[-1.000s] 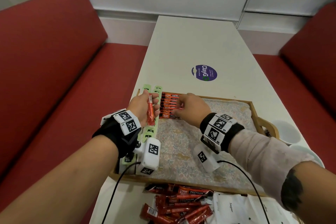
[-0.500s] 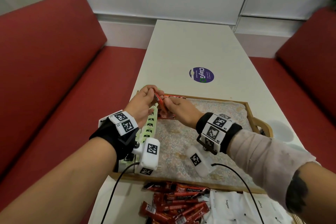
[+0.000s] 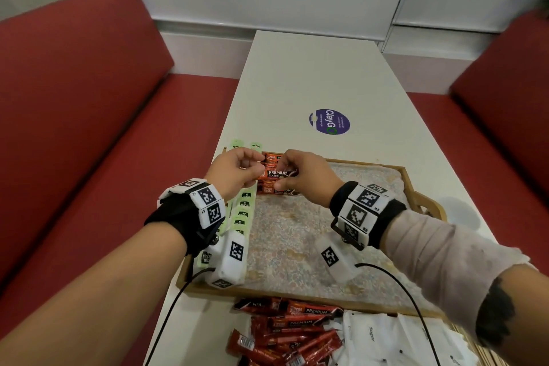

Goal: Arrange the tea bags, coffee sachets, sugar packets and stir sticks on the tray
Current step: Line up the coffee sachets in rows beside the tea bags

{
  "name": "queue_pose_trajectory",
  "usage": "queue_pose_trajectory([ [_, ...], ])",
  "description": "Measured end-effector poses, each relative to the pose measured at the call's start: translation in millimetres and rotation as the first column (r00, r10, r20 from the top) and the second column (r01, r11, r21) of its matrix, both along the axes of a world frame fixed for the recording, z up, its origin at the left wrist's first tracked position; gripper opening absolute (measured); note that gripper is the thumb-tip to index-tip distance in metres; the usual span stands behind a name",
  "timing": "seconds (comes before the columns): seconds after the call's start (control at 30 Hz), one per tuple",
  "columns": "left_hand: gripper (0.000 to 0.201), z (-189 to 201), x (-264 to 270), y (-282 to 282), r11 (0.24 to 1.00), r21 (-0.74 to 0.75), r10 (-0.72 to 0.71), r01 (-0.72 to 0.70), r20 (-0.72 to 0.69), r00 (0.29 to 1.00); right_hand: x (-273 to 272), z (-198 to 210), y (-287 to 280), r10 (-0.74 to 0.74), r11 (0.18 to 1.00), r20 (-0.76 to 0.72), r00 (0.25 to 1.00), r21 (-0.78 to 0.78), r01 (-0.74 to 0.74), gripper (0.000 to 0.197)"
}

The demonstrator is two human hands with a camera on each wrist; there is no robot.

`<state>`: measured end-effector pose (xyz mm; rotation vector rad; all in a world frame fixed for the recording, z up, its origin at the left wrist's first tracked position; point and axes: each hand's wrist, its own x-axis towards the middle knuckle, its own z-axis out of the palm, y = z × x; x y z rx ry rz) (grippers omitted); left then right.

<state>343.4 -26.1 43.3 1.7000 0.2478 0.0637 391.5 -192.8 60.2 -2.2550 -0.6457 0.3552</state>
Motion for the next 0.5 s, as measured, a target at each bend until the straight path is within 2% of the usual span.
queue_pose_trajectory([
  [0.13, 0.022, -2, 3, 0, 0.995, 0.103, 0.002, -0.002, -0.003, 1.000, 3, -4, -3, 0.005, 1.000, -0.019, 1.000, -0.009, -0.006, 0.018],
  [0.27, 0.028, -3, 8, -3, 0.962, 0.270, -0.025, 0.033, -0.036, 0.999, 10, -8, -6, 0.041, 0.988, 0.007, 0.999, -0.149, -0.039, 0.020],
  [0.37, 0.027, 0, 8, -7, 0.923, 0.378, -0.054, 0.070, -0.052, 0.997, 12, -11, -8, 0.002, 0.974, 0.004, 1.000, -0.226, -0.001, 0.020],
  [0.5, 0.030, 0, 8, -10, 0.904, 0.406, -0.099, 0.133, -0.103, 0.990, 14, -15, -11, -0.070, 0.963, -0.001, 0.998, -0.261, 0.067, 0.021],
])
